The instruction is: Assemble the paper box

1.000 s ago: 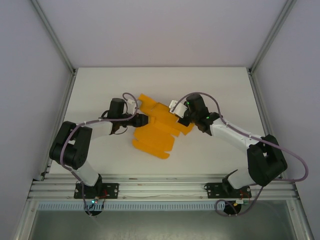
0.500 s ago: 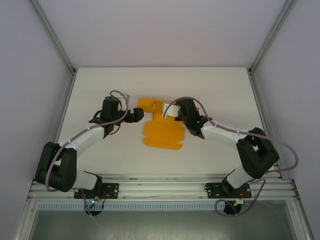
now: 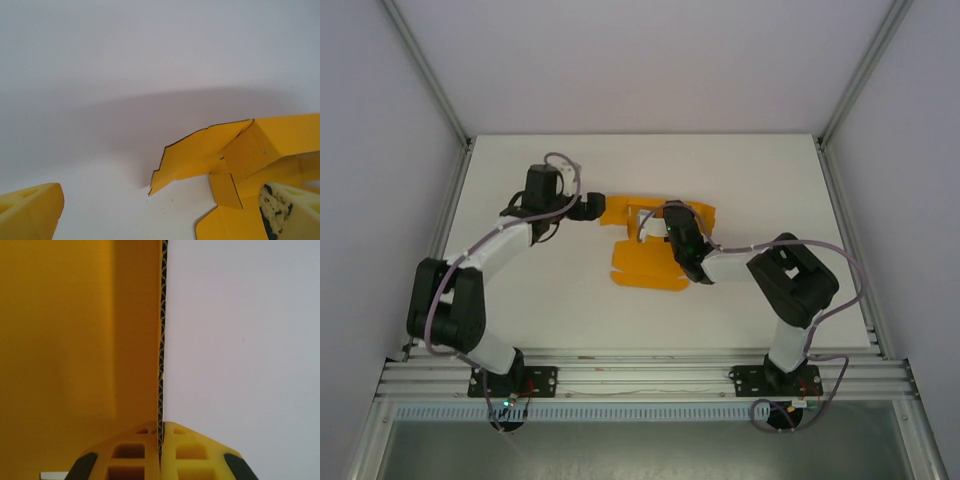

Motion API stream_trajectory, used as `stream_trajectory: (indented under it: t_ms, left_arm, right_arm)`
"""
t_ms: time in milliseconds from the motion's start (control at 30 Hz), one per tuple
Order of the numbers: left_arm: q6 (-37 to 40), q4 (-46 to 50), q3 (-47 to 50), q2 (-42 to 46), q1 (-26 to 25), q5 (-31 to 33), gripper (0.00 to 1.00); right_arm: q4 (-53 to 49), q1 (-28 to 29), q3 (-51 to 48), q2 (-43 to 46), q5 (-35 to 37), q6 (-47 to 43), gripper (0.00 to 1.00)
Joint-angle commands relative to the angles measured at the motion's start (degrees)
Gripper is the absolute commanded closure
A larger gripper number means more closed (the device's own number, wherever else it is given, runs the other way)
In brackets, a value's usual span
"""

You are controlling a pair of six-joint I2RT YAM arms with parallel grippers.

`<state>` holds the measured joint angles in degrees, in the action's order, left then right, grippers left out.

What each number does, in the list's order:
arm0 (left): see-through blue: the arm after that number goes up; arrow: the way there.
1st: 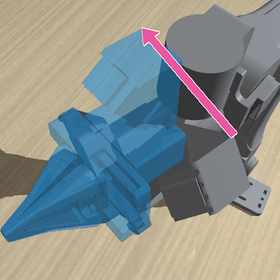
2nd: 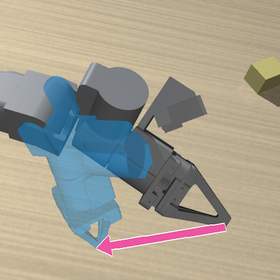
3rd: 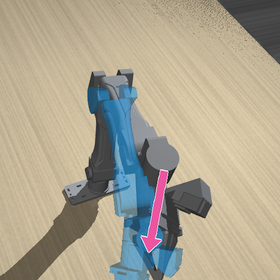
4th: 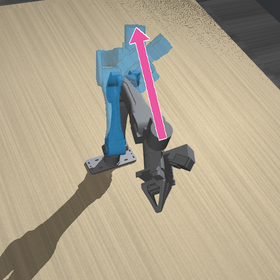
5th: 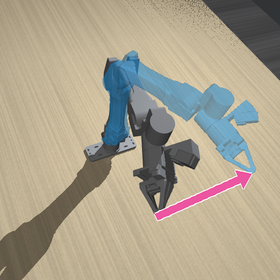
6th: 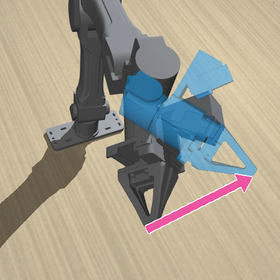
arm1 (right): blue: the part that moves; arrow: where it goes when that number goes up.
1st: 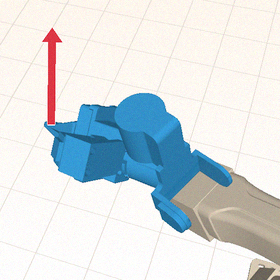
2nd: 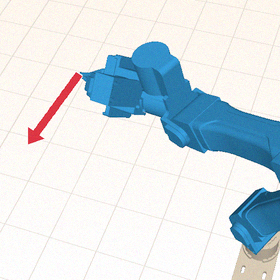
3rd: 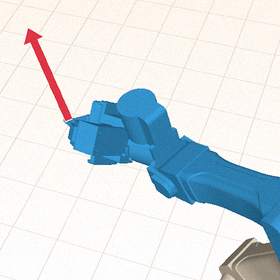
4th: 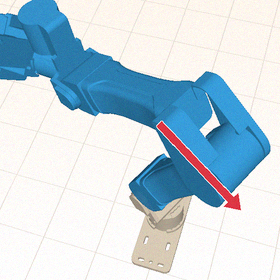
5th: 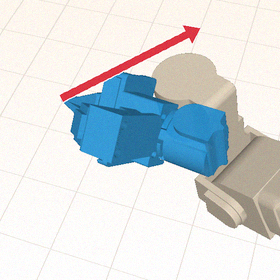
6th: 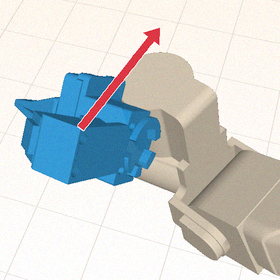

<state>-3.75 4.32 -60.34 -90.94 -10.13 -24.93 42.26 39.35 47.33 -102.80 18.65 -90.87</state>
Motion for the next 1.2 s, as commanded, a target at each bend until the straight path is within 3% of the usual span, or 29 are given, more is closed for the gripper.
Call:
stream_trajectory:
  t_ms: [0,233,400,533,633,667,733,867,1167]
  left_arm:
    - [14.8,9.6,-7.4,-5.7,-0.1,-5.0,0.05]
    - [32.0,25.6,-21.5,-15.8,-0.2,-13.8,0.06]
    - [37.2,36.4,-30.6,-23.6,-2.1,-13.3,0.26]
    - [35.4,33.5,-30.7,-25.1,-2.8,-9.6,0.7]
    - [33.6,27.0,-27.1,-22.5,-3.0,-7.2,0.97]
    - [33.5,24.5,-25.2,-21.3,-3.1,-5.4,1.0]
    - [34.8,21.0,-22.2,-19.2,-3.5,-3.1,1.0]
    - [37.4,20.4,-20.2,-16.6,-4.7,1.0,1.0]
    - [39.5,20.1,-19.5,-16.4,-6.4,2.8,1.0]
  right_arm:
    - [3.3,0.4,-1.3,0.9,1.1,1.6,1.0]
    - [-4.8,0.4,-2.1,6.1,-3.1,6.6,1.0]
    - [-6.1,0.4,-1.3,6.3,-2.4,7.9,1.0]
    - [-9.6,0.2,-0.1,5.9,-2.9,10.4,1.0]
    - [-14.3,-0.4,0.5,6.5,-3.5,12.7,0.93]
    - [-15.2,-0.7,0.6,6.9,-3.6,13.6,0.92]
    - [-18.5,-1.4,0.9,8.1,-3.7,14.7,0.9]
    - [-25.7,-3.4,2.3,10.7,-5.3,18.1,0.73]
    - [-30.8,-5.5,3.3,11.0,-7.3,19.6,0.72]
